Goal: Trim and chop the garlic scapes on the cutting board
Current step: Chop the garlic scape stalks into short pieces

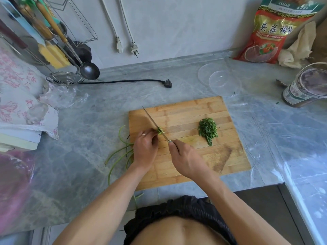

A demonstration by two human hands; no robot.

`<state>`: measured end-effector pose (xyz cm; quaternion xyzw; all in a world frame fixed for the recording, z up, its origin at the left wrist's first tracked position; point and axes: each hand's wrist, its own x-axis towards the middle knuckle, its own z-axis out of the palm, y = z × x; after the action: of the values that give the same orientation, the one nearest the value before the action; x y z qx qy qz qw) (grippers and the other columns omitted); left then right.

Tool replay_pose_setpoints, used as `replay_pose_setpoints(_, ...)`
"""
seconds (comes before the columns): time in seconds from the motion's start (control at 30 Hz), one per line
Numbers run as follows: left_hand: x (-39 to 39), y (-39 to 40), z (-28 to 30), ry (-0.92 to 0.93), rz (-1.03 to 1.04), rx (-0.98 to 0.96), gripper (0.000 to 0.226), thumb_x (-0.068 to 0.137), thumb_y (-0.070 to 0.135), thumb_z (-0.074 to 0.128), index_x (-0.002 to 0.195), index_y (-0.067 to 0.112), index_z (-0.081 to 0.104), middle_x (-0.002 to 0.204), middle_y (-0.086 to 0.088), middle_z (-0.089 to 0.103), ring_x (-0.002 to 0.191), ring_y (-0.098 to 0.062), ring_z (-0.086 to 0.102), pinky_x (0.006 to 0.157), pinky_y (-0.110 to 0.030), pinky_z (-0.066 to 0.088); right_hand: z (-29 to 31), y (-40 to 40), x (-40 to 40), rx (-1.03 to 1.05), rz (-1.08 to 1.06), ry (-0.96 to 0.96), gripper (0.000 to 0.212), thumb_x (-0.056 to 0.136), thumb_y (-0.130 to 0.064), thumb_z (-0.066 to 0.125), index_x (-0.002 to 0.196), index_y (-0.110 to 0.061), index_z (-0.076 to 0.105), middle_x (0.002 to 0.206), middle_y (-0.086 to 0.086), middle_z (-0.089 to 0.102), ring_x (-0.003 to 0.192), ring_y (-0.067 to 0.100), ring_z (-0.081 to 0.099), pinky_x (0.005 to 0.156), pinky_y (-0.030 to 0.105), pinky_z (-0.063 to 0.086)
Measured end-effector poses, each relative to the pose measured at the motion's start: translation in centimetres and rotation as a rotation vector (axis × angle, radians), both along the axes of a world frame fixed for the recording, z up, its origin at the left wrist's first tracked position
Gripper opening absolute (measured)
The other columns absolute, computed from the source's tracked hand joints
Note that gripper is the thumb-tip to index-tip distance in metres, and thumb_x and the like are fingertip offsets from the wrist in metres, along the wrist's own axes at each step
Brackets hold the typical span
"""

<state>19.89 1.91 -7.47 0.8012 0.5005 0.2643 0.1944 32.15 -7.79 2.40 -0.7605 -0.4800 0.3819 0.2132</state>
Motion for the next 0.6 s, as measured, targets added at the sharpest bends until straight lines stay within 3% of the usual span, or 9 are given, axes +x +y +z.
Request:
replay_pose_setpoints(0.1, 0.0, -0.1, 0.1, -0.02, 0.005, 0.001, 0.021, 0.085, -0.002, 0.064, 0.094, 0.012, 0.076, 0.093, 0.004, 0.074, 0.089, -0.017, 0.058, 0.074, -0.029, 0.048, 0.2, 0.0, -0.1, 0.023, 0.047, -0.044, 0.026, 0.104, -0.035, 0.028, 0.091, -0.021, 0.047, 0.072, -0.006, 0.048, 0.068, 0.018, 0.046, 0.053, 0.024, 0.032)
replay_pose_setpoints(0.23, -0.1, 0.1, -0.1, -0.015, -0.013, 0.004, 0.02, 0.085, -0.002, 0.064, 0.093, 0.011, 0.076, 0.093, 0.005, 0.074, 0.089, -0.013, 0.055, 0.075, -0.02, 0.042, -0.6, -0.2, -0.6, 0.118, 0.048, 0.015, 0.03, 0.105, -0.022, 0.03, 0.082, -0.009, 0.044, 0.068, 0.004, 0.046, 0.052, 0.023, 0.035, 0.045, 0.03, 0.024)
replay_pose_setpoints(0.37, -0.1, 0.1, -0.2, -0.026, -0.011, 0.01, 0.02, 0.083, -0.003, 0.067, 0.095, 0.01, 0.076, 0.097, 0.004, 0.074, 0.092, -0.014, 0.057, 0.077, -0.018, 0.042, -1.4, 0.1, -0.7, 0.033, 0.05, -0.069, 0.024, 0.104, -0.035, 0.026, 0.093, -0.022, 0.042, 0.07, -0.005, 0.046, 0.058, 0.013, 0.041, 0.061, 0.032, 0.034)
replay_pose_setpoints(0.47, -0.1, 0.0, -0.3, -0.044, -0.027, 0.019, 0.021, 0.082, -0.003, 0.068, 0.096, 0.009, 0.076, 0.096, 0.002, 0.074, 0.093, -0.016, 0.058, 0.078, -0.024, 0.047, -1.6, 0.2, -0.7, 0.042, -0.018, -0.046, 0.022, 0.103, -0.035, 0.025, 0.095, -0.024, 0.042, 0.069, -0.007, 0.046, 0.058, 0.005, 0.039, 0.054, 0.027, 0.032)
replay_pose_setpoints(0.57, -0.1, 0.0, -0.2, -0.067, -0.01, 0.015, 0.021, 0.081, -0.004, 0.068, 0.095, 0.009, 0.075, 0.094, 0.002, 0.074, 0.09, -0.018, 0.059, 0.076, -0.028, 0.049, -0.7, 0.8, -0.4, 0.04, -0.037, 0.149, 0.018, 0.096, -0.007, 0.029, 0.09, -0.01, 0.046, 0.066, 0.004, 0.046, 0.045, 0.016, 0.024, 0.043, 0.025, 0.021)
replay_pose_setpoints(0.6, -0.1, 0.0, -0.3, -0.063, -0.005, 0.02, 0.021, 0.082, -0.004, 0.068, 0.095, 0.009, 0.075, 0.094, 0.002, 0.074, 0.09, -0.018, 0.059, 0.076, -0.029, 0.05, -1.6, 0.9, 0.0, 0.095, 0.008, 0.084, 0.015, 0.09, 0.0, 0.032, 0.088, -0.007, 0.045, 0.065, 0.008, 0.046, 0.044, 0.017, 0.017, 0.042, 0.024, 0.017)
